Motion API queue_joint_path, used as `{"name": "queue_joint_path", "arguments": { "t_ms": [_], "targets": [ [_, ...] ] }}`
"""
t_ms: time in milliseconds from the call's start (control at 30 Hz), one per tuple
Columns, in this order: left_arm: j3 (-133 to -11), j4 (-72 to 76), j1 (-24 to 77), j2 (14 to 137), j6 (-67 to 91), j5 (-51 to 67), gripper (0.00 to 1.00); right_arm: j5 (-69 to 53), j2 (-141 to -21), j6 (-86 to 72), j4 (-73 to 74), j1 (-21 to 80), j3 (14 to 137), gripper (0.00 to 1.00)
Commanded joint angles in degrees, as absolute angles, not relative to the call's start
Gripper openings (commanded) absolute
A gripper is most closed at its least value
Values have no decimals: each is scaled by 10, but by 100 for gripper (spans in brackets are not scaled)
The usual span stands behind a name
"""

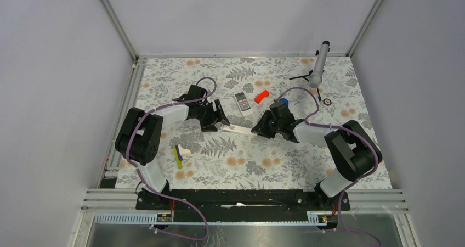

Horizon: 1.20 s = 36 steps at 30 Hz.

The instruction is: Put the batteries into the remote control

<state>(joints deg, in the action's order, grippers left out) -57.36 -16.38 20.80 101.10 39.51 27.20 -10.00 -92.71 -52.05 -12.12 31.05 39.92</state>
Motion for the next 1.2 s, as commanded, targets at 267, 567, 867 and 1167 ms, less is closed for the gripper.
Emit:
{"name": "queue_joint_path", "arguments": {
  "t_ms": [267, 567, 867, 1167],
  "targets": [
    [-567, -130, 211, 1006, 394, 285, 74, -73, -891, -556, -25, 308, 397, 8],
    [-563, -124, 211, 1011, 401, 286, 70, -122, -877, -591, -53, 308, 399, 0],
    [-552, -100, 211, 1017, 421, 304, 67, -111, -866, -635, -127, 308, 366, 0],
    [-547, -87, 211, 1015, 431, 308, 63, -107, -893, -645, -152, 312, 368, 0]
  ]
}}
